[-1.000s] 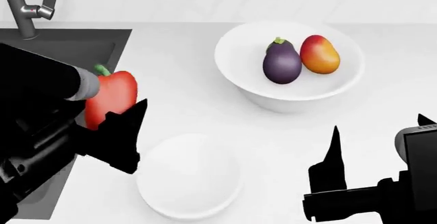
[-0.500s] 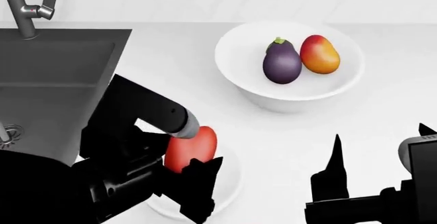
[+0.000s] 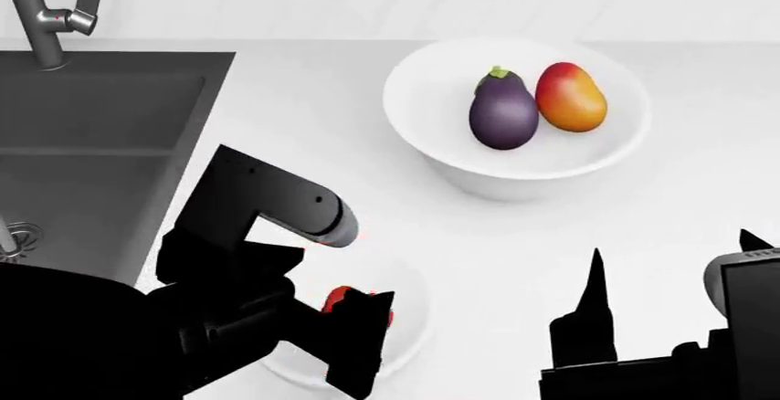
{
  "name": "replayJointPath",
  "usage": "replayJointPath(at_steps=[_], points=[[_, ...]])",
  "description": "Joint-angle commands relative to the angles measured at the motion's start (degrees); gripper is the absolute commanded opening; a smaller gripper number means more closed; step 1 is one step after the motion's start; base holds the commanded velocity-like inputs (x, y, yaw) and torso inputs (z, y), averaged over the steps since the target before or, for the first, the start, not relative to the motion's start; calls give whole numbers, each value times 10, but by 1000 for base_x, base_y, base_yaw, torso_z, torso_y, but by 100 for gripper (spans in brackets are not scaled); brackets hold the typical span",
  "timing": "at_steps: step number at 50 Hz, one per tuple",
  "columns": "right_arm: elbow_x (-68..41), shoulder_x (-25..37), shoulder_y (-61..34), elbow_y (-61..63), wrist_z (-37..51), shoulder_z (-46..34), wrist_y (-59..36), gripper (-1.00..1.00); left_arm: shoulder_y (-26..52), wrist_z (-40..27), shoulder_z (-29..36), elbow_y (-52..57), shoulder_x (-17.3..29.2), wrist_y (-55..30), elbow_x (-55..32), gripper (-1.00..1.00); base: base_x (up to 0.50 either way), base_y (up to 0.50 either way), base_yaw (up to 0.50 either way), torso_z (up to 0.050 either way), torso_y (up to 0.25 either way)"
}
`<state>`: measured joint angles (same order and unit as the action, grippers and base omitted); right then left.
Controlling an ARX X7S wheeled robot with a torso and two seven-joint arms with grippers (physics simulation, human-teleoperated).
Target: Pick the eggplants and mangos from the sink and place them in one bowl. Place the bell pepper in the other bowl. Then turn off the sink faucet.
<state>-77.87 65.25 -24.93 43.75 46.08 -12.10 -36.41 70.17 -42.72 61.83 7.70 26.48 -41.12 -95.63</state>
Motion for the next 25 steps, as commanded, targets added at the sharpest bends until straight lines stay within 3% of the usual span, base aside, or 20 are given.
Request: replayJointPath(at_steps=[1,18,24,25], points=[[13,-8,4,1,-10,2,4,100,8,-1,-13,-4,-9,1,-16,100,0,0,0,0,0],[11,-8,-1,0,-11,5,4,100,35,-27,-50,39,18,8,-57,100,0,0,0,0,1],[8,-9,-15,-2,-9,4,-3,100,0,-83,-74,126,75,65,36,100,0,0,0,0,0],[9,-11,-17,-3,-8,1,-5,100,-19,-86,-77,154,97,92,104,100,0,0,0,0,0]])
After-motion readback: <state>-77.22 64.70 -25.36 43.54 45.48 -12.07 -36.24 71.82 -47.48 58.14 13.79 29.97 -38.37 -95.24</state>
